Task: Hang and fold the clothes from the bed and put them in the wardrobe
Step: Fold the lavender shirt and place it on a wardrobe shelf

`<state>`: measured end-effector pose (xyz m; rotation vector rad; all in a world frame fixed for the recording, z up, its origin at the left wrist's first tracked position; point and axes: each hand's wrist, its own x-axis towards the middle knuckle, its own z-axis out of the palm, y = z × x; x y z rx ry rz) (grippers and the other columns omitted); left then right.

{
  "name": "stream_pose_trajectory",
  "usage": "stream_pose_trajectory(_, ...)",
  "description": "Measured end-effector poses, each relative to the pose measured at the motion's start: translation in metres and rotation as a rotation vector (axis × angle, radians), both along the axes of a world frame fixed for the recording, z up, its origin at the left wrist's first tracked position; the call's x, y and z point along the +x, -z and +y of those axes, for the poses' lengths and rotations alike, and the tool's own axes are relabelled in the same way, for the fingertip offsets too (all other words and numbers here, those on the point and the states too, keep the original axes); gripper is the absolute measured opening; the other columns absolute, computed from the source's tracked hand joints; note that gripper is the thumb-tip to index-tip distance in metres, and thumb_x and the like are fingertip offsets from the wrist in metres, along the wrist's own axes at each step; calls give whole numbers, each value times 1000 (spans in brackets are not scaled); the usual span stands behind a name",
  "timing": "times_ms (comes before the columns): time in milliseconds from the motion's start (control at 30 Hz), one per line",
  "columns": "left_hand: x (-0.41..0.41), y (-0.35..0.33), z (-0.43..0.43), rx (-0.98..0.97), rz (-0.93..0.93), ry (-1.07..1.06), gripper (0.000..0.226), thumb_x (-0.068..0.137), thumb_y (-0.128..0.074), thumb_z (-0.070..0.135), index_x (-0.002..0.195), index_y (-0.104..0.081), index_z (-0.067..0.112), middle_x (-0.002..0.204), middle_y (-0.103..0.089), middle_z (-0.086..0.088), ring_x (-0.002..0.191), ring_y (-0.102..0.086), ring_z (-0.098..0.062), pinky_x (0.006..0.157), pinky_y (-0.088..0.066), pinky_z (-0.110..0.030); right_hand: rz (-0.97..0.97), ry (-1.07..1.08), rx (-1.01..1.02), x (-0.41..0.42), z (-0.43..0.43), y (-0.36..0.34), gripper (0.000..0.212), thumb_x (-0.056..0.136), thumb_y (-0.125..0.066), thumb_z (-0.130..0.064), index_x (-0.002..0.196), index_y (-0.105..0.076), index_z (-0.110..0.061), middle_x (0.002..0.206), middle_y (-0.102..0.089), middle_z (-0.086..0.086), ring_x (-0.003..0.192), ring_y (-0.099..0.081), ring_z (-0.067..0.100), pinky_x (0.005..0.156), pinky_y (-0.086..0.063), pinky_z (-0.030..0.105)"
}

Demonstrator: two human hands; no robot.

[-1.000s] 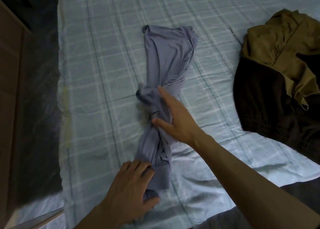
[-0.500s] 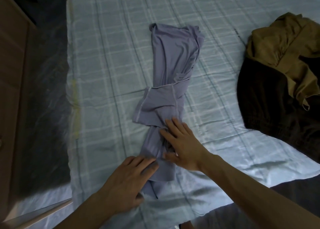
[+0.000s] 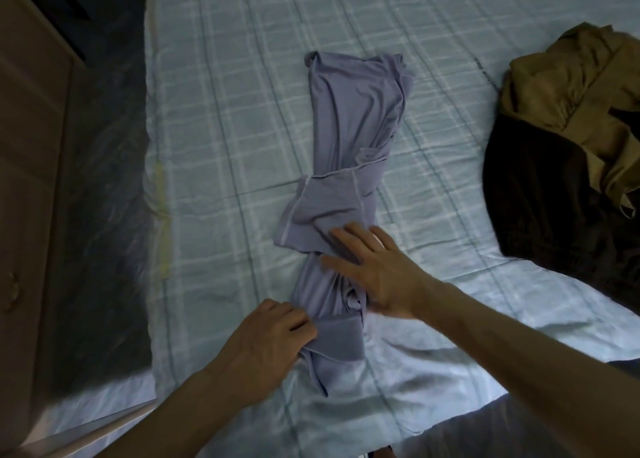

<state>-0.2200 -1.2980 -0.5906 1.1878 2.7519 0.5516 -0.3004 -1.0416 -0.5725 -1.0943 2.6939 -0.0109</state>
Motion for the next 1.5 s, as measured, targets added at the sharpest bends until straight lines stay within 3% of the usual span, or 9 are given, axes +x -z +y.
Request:
stream_pose_trajectory(167, 0, 0, -1, -31, -21, 9, 28, 58, -80, 7, 78, -64, 19, 78, -61, 4, 64, -52, -17, 65, -29, -25, 35, -20, -109, -35, -5, 6, 50, 68, -73, -18, 117, -66, -20, 119, -61, 6, 110, -57, 30, 91, -44, 42)
stream_pose_trajectory(400, -1, -10, 1, 58, 52, -2, 14, 73, -64, 5, 76, -61, 18, 75, -53, 4, 67, -38, -14, 66, -22, -22, 171, 167, -318, -9, 44, 8, 8, 66, -53, -18, 74, -54, -16, 71, -54, 2, 64, -50, 23, 58, -33, 29)
stream_pose_trajectory(467, 1, -6, 1, 69, 60, -10, 17, 74, -68, 3, 76, -61, 18, 75, -54, 3, 67, -39, -14, 64, -28, -23, 170, 245, -335, 5, 61, 14, 20, 64, -64, -10, 72, -47, -18, 64, -51, 1, 55, -49, 23, 54, -35, 28)
stream_pose_trajectory(600, 4, -2, 6, 78, 71, 12, 17, 79, -51, 7, 74, -63, 17, 74, -58, 2, 66, -46, -15, 63, -32, -26, 133, 431, -318, 25, 69, 17, 47, 66, -88, -31, 93, -52, -18, 90, -55, 4, 74, -56, 26, 59, -44, 31)
stream_pose_trajectory(767, -1, 5, 2, 49, 21, 8, 15, 75, -63, 11, 88, -66, 17, 101, -64, 2, 86, -59, -17, 74, -38, -29, 95, 148, -227, 17, 47, 12, 90, 68, -84, -44, 146, -45, -20, 158, -30, 12, 145, -28, 34, 116, -28, 47)
stream_pose_trajectory(1000, -12, -9, 4, 209, -208, -136, 16, 80, -59, 23, 96, -63, 22, 95, -67, 7, 86, -57, -12, 79, -43, -25, -23, 200, -232, 9, 38, 31, 74, 46, -95, -29, 116, -71, -19, 133, -62, 7, 125, -57, 30, 105, -46, 44)
stream_pose_trajectory(1133, -25, -35, 13, 243, -310, -260, 13, 87, -52, 33, 93, -62, 27, 81, -63, 12, 71, -56, -7, 63, -50, -32, -79, 315, -479, 1, 33, 17, 29, 76, -66, -18, 103, -74, -15, 109, -72, 3, 103, -66, 24, 83, -57, 36)
stream_pose_trajectory(1367, -26, -104, 22, 289, -545, -97, 13, 90, -63, 31, 78, -60, 30, 71, -59, 18, 65, -56, 2, 60, -39, -15, -328, 387, -346, 25, 52, -33, 39, 73, -45, -19, 102, -70, -18, 102, -70, 0, 92, -66, 24, 76, -54, 37)
stream_pose_trajectory(1500, -25, -125, 33, 308, -679, -56, 21, 86, -66, 35, 78, -64, 16, 70, -63, 5, 64, -60, -11, 58, -38, -22, -497, 403, -283, 46, 59, -55, 40, 77, -45, -17, 106, -71, -21, 104, -72, -3, 94, -65, 19, 79, -50, 29)
